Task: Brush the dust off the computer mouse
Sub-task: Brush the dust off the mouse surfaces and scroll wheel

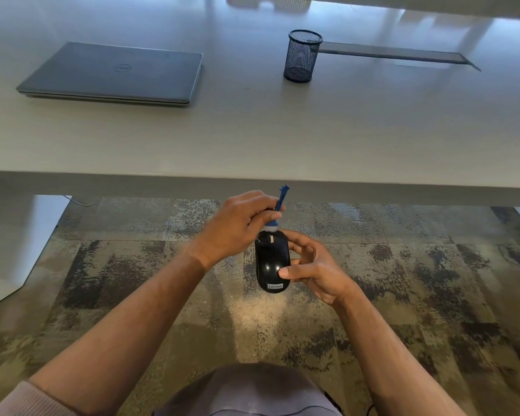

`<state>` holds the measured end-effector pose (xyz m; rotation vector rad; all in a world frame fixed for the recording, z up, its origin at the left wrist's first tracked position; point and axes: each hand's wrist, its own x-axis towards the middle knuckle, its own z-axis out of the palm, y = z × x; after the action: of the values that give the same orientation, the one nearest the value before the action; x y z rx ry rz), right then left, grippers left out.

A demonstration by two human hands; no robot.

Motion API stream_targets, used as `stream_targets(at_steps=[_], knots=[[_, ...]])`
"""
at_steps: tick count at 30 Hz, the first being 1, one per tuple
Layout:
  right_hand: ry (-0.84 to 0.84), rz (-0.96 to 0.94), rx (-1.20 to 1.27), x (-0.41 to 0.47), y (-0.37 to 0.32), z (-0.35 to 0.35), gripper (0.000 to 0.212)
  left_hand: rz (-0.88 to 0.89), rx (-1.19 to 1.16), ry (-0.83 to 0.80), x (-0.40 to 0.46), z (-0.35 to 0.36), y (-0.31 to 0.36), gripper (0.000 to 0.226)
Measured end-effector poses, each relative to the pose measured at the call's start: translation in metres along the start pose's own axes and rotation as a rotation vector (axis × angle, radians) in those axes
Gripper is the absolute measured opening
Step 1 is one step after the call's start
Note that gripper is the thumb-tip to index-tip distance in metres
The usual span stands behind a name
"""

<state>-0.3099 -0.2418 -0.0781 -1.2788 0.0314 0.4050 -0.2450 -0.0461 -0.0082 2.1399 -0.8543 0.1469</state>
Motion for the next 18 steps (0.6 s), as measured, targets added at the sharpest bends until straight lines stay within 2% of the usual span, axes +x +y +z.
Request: stream_targets(at_steps=[7, 11, 18], knots=[[0.002, -0.01, -0.008, 0.0, -0.001, -0.003, 0.075, -0.03, 0.001, -0.056, -0.004, 0.005, -0.003, 0.017], [-0.012, -0.015, -0.005, -0.001, 0.001, -0.005, 0.079, -0.087, -0.012, -0.067, -0.008, 0.001, -0.011, 0.018], [-0.014, -0.005, -0.02, 0.0, -0.003, -0.004, 0.08, -0.148, -0.106, 0.019, -0.003, -0.004, -0.007, 0.019]])
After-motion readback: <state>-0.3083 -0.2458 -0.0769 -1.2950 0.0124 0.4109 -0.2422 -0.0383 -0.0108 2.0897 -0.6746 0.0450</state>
